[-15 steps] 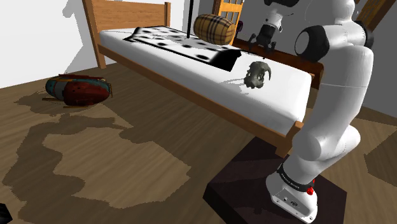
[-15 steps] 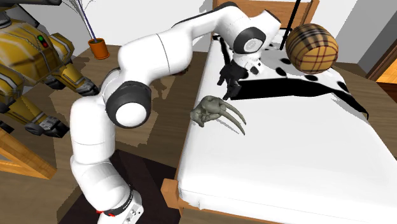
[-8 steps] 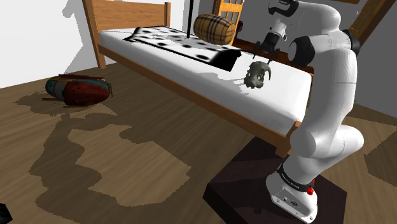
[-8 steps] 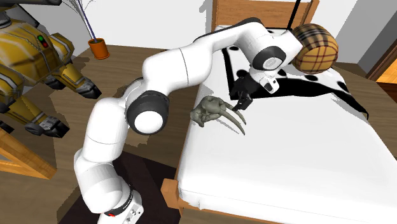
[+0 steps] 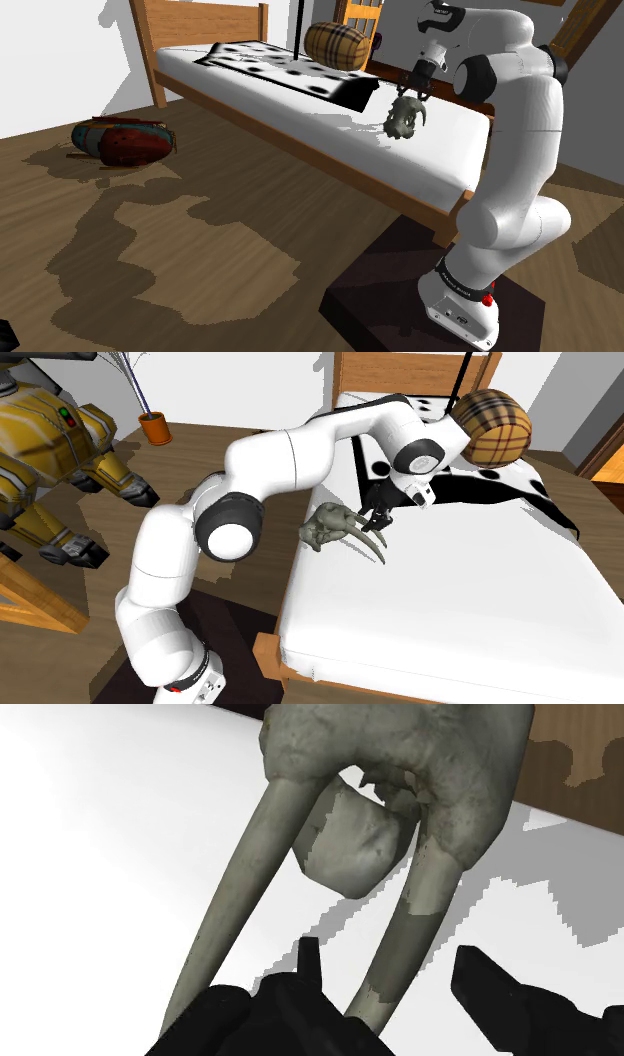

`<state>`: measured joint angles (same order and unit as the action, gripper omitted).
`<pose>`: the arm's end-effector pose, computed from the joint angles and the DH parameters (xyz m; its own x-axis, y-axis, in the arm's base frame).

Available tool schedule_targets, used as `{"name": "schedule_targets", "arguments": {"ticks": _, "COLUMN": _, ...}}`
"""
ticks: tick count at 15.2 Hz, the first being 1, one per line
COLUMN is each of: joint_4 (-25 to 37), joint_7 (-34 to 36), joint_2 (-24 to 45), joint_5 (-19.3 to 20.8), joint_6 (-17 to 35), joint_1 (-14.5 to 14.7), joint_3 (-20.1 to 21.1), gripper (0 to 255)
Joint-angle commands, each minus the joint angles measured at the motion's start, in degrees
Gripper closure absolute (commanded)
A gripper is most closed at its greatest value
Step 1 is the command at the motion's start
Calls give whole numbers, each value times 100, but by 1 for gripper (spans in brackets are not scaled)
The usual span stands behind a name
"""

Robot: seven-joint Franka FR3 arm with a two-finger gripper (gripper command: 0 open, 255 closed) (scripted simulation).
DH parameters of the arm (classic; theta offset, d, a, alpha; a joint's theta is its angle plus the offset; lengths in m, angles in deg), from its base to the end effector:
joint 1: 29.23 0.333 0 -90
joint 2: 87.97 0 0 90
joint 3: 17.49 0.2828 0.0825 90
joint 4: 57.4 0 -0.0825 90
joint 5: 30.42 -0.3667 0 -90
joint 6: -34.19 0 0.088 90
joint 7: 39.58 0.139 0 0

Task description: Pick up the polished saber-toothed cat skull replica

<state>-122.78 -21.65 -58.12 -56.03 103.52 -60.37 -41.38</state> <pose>0.4427 -0.4165 0.4443 0.3518 -0.8229 -0.4463 -0.9340 -0.3402 -0.1089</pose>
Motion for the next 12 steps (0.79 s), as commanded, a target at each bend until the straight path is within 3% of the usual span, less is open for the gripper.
{"name": "schedule_targets", "arguments": {"ticks": 1, "joint_4": -6, "joint_7": -2, "joint_2": 0, "joint_5": 0, "joint_6": 6, "joint_1": 1, "joint_3": 0, "gripper": 255}}
{"name": "schedule_targets", "arguments": {"ticks": 9, "joint_4": -9, "joint_7": -3, "joint_2": -3, "joint_5": 1, "joint_6": 7, "joint_1": 2, "joint_3": -1, "gripper": 255}}
{"name": "schedule_targets", "arguments": {"ticks": 12, "joint_4": 336, "joint_7": 74, "joint_2": 66, "joint_5": -44, "joint_6": -255, "joint_1": -74, "joint_3": 12, "gripper": 255}}
